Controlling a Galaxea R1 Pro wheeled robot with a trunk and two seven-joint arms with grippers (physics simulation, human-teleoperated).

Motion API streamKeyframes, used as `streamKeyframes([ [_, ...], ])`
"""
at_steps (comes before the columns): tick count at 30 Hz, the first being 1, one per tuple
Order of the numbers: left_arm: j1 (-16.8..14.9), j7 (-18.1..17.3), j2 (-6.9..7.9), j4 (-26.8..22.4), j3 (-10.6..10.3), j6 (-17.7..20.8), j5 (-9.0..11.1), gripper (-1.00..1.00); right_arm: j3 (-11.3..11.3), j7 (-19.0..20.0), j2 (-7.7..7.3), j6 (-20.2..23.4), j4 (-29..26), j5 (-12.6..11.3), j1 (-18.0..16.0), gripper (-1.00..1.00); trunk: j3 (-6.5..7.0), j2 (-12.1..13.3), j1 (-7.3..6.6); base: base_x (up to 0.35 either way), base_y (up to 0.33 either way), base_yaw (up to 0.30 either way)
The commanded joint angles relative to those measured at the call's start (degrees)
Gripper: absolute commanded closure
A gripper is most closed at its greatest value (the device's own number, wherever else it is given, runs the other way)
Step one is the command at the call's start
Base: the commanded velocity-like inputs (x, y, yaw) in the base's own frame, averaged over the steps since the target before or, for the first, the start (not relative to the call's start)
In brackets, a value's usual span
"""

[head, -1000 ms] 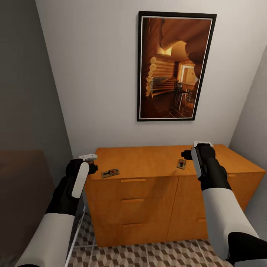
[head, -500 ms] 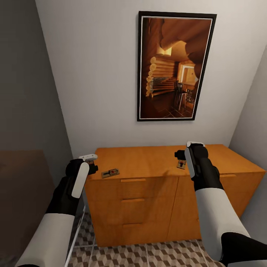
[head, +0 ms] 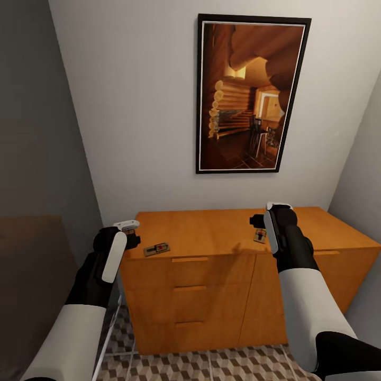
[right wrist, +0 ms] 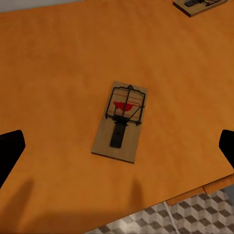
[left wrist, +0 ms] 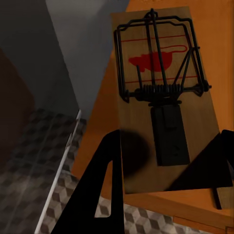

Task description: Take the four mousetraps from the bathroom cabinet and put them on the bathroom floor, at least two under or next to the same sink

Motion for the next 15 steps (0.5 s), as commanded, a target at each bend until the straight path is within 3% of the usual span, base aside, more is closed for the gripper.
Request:
streamKeyframes([
  [1,-0.05,0.42,-0.03,-0.05,0.08,0.15,0.54,1.0,-0.12,0.2,0.05,0.26,-0.04,0.38,-0.05,-1.0,-0.07,-0.04,0.0,0.007,0.0,0.0],
  [15,-0.05,0.29,-0.03,0.05,0.08,0.15,0.59,1.0,-0.23,-0.07,-0.09,0.26,0.91,0.41,-0.02,-1.0,-0.07,-0.04,0.0,0.001,0.0,0.0],
])
